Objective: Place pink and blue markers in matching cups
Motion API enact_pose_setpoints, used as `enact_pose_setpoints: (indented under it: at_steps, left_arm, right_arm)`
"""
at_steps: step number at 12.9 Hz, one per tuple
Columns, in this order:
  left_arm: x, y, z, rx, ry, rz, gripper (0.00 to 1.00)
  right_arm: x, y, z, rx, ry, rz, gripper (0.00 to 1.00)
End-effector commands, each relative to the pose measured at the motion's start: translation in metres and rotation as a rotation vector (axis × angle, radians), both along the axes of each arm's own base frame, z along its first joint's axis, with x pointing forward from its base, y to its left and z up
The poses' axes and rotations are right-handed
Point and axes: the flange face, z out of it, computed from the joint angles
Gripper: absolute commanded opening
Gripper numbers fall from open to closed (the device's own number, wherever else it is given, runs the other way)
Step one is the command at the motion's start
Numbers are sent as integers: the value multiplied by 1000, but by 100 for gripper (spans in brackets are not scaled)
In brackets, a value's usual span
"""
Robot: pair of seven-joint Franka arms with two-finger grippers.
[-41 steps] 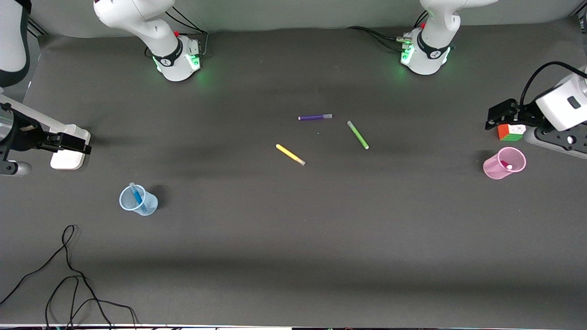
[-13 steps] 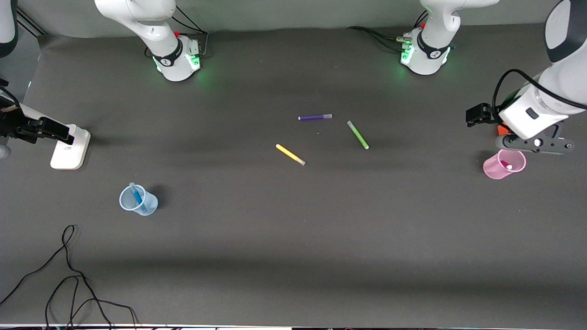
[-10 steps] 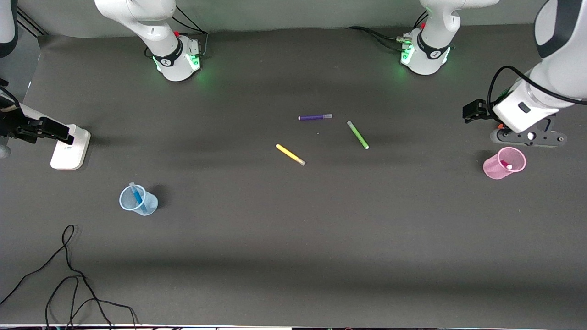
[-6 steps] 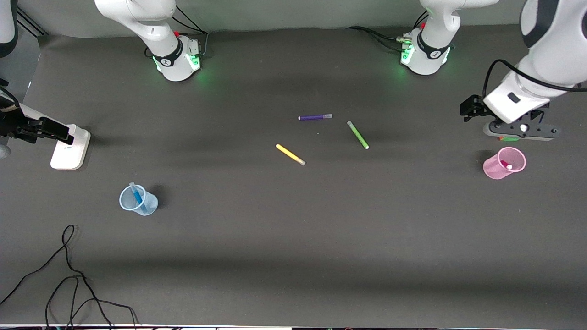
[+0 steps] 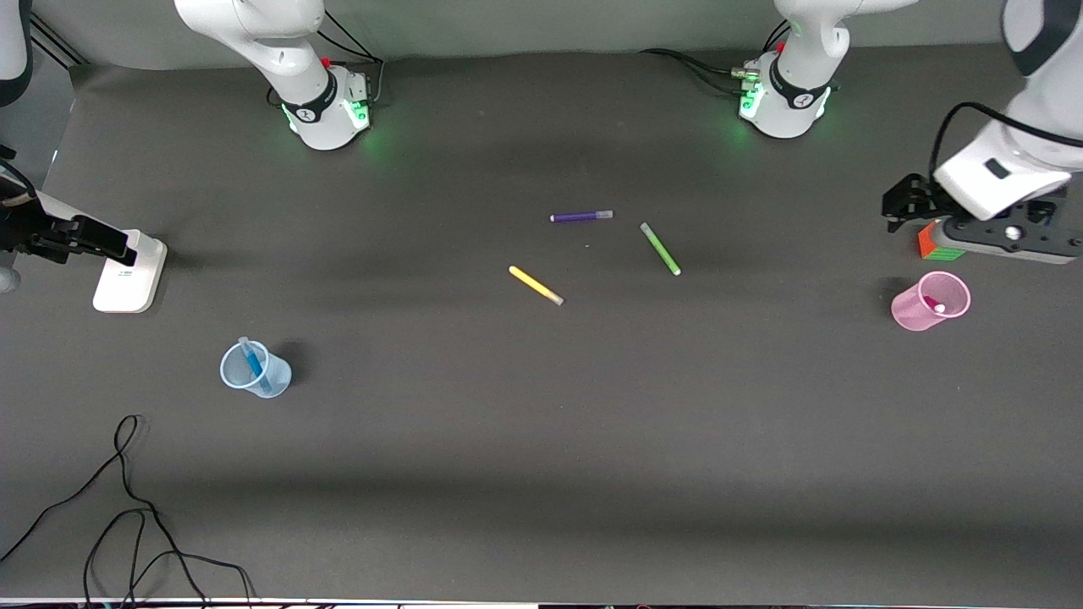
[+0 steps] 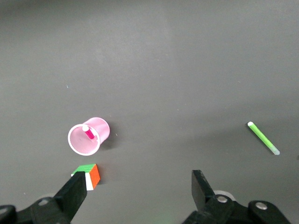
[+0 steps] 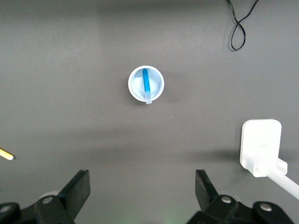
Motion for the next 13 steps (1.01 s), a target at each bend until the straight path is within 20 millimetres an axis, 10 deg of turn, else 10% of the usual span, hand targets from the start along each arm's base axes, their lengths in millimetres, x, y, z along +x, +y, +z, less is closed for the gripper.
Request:
enact_pose_setpoints:
  at_steps: [1,13]
  left_arm:
    - [8,-5,1,-2,6,-28,100]
    - [10,1,-12,-16,46,-11,100]
  right_arm:
    - [-3,0,5,-11,2,-13,100]
    - [-3,0,5,-11,2,-13,100]
